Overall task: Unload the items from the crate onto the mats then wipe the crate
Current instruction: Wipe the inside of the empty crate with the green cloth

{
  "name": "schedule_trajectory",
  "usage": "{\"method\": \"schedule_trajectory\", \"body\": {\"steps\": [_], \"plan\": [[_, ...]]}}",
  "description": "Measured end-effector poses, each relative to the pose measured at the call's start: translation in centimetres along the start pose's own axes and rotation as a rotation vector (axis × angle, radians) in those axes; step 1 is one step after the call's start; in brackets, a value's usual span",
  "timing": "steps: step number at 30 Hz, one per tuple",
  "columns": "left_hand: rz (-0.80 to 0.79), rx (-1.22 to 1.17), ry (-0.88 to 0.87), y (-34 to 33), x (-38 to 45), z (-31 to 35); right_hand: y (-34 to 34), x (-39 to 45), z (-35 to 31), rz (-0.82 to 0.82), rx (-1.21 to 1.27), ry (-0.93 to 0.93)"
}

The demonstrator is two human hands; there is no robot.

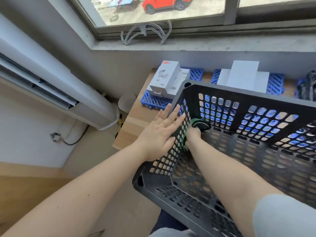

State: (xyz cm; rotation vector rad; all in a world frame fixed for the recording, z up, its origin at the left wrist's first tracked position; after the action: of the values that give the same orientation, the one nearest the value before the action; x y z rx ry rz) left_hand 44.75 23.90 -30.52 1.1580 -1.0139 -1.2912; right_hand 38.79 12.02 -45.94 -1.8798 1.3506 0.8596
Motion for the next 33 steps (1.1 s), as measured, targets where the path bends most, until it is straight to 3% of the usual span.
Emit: {"method": "schedule_trajectory", "body": {"steps": [4, 8, 11, 13, 16, 17, 19, 21, 25, 30, 31, 33], "plan": [[0.003, 0.002, -0.002, -0.1, 0.0, 0.0, 0.1, -3.0, -0.1, -0.134, 0.28, 0.013], [-0.008, -0.017, -0.008, 0.1, 0.2, -0.2, -0.2, -6.6, -3.0, -0.312, 0.41, 0.131], [0.011, -0.105, 0.022, 0.3, 0.0, 0.0, 0.2, -10.0, -5.9, -0.429, 0.498, 0.104], [0.037, -0.182, 0.046, 0.5, -0.4, 0.1, 1.6, -10.6, -7.0, -0.415, 0.505, 0.141], [0.085, -0.215, 0.059, 0.8, -0.7, 0.2, 3.8, -10.3, -5.9, -0.125, 0.199, 0.502], [0.088, -0.195, 0.055, 0.8, -0.6, 0.3, 3.8, -10.5, -4.9, -0.115, 0.051, 0.593], [0.065, -0.128, 0.034, 0.8, -0.4, 0.5, 2.8, -11.0, -2.1, -0.249, -0.18, 0.649], [0.033, -0.058, 0.027, 0.7, -0.2, 0.6, 1.9, -11.5, 0.7, -0.311, -0.213, 0.611], [0.003, 0.022, 0.04, 0.5, -0.1, 0.7, 2.4, -13.8, 5.1, -0.233, -0.353, 0.542], [0.003, 0.042, 0.04, 0.6, -0.2, 0.9, 6.2, -15.9, 8.2, -0.625, -0.651, 0.255], [0.005, 0.039, 0.041, 0.7, -0.2, 1.0, 6.8, -15.3, 7.9, -0.648, -0.567, 0.15], [0.007, 0.029, 0.041, 0.8, -0.1, 1.1, 7.8, -12.4, 6.4, -0.594, -0.167, -0.15]]}}
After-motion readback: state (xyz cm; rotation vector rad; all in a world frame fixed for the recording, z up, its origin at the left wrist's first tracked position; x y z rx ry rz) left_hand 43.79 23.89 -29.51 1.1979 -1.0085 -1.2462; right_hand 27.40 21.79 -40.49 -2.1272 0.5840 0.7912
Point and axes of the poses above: each hand's wrist, its own x-axis towards the middle knuckle, its own y-axis out of the back of the hand, z = x × y, the point moved 1 cm from there along x, towards the middle knuckle, and after that the axes turned 3 degrees about z, right-handed, at the moved point
